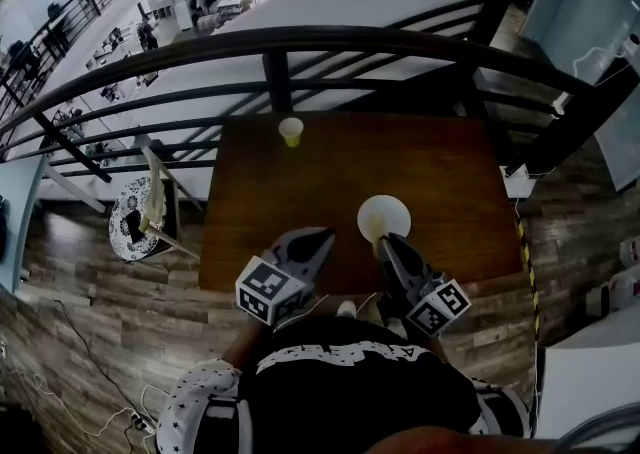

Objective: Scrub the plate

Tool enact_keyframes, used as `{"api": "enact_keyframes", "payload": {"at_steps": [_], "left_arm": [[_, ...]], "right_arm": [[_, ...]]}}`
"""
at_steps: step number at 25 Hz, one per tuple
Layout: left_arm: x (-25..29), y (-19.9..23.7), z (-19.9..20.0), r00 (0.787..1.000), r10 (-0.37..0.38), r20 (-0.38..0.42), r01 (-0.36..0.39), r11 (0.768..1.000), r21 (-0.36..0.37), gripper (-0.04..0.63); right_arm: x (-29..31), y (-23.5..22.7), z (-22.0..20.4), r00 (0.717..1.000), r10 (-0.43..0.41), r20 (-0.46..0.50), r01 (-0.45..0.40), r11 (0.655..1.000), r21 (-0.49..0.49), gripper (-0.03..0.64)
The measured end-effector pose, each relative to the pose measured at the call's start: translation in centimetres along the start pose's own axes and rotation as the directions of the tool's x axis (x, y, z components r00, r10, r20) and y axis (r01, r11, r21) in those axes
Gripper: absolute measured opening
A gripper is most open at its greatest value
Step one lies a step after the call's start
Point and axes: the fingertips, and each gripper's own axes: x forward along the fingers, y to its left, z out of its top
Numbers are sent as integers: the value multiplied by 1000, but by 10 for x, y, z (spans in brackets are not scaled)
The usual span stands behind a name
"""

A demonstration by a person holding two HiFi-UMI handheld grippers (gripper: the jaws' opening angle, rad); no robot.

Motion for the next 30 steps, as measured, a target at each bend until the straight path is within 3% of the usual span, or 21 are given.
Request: {"api": "enact_keyframes", "payload": {"at_steps": [17, 26, 30], "left_arm": [[82, -1, 7, 999, 48, 3, -48, 999, 0, 14], [71, 16, 5, 988, 156, -7, -156, 988, -10, 14], [68, 22, 5, 988, 157, -6, -157, 988, 10, 14]], "right_arm": [[-18, -103, 19, 998, -43, -50, 42, 999, -16, 49], [-8, -127, 14, 996, -42, -80, 41, 999, -22, 49], [-6, -134, 6, 994, -69, -81, 67, 997, -30, 49]]}}
